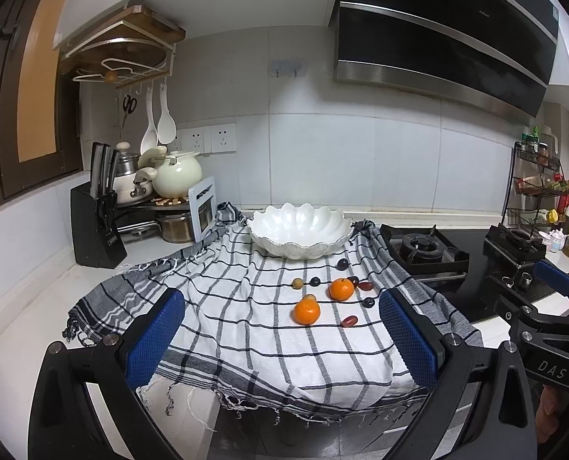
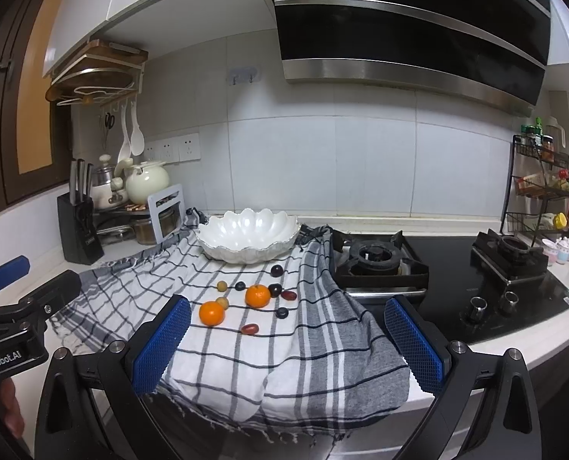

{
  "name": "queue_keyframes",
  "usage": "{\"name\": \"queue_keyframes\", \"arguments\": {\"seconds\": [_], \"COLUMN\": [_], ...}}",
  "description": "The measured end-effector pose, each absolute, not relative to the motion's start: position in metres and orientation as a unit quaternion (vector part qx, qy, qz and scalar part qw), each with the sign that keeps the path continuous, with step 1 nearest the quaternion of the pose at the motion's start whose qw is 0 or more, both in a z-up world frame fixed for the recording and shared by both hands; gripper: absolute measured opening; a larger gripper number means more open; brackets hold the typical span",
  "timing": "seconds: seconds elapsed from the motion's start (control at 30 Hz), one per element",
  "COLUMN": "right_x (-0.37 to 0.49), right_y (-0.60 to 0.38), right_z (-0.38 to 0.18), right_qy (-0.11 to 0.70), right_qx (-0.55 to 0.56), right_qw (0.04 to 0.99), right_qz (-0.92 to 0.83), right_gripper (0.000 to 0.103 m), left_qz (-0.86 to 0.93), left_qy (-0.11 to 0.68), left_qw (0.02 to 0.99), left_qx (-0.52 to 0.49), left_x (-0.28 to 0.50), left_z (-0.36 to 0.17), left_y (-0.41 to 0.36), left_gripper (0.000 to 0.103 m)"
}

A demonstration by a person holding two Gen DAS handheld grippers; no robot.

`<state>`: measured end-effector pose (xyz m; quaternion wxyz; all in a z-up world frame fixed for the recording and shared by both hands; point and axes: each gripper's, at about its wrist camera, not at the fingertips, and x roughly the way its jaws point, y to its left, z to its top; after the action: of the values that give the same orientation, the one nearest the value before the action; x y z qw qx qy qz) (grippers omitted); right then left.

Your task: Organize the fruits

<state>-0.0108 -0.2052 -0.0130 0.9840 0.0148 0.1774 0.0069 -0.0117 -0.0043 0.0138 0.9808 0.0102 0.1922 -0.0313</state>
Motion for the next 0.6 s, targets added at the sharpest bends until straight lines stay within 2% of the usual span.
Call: {"name": "queue_keyframes", "arguments": {"seconds": [0.6], "right_x": [-0.0141], "right_y": [-0.2142], "right_z": [-0.0157], "right_qy": [0.174], "right_qx": [0.018], "right_qw": [0.985], "right_qz": [0.0], "right_gripper": [0.103], "left_qz": [-0.036], "left_qy": [0.186], "left_qw": [0.982], "left_qx": [0.013], "left_x": [-0.015], "left_z": [0.0184], "left_y": [-0.0089], "left_gripper": [0.103]}}
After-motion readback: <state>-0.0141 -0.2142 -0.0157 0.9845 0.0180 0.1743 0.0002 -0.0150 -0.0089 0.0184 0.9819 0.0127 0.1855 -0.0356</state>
